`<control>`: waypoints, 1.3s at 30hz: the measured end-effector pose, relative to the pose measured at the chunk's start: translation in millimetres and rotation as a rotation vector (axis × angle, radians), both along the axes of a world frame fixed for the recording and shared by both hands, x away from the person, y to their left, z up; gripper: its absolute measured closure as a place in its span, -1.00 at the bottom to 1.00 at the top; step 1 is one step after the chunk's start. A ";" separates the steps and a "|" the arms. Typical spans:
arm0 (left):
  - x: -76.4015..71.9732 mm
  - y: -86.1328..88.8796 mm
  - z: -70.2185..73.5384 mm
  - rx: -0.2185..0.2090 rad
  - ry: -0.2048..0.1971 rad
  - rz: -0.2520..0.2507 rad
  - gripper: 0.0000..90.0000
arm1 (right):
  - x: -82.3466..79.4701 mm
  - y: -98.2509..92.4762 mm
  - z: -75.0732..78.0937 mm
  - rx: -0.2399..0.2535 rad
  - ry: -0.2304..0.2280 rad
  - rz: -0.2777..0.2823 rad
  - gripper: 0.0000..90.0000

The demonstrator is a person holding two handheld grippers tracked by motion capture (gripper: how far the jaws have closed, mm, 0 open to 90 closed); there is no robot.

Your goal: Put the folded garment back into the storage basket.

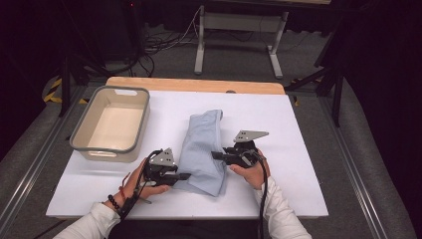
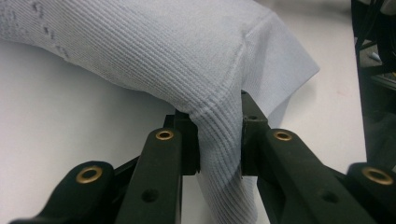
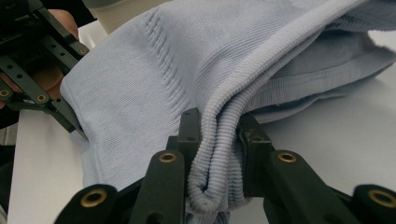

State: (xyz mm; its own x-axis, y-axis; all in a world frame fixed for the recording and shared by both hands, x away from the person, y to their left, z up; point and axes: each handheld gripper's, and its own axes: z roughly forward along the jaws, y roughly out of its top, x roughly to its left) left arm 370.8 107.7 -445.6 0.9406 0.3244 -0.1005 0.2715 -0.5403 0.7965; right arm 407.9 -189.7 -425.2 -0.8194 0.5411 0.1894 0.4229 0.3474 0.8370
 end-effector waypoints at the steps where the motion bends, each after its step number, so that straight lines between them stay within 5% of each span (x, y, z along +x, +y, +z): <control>1: -0.7 0.8 1.1 -0.002 -0.005 0.003 0.68 | -1.2 0.7 1.5 0.004 -0.007 -0.002 0.66; 39: 1.2 14.1 17.9 0.043 -0.102 0.010 0.68 | -11.2 17.4 19.3 0.004 -0.127 -0.034 0.66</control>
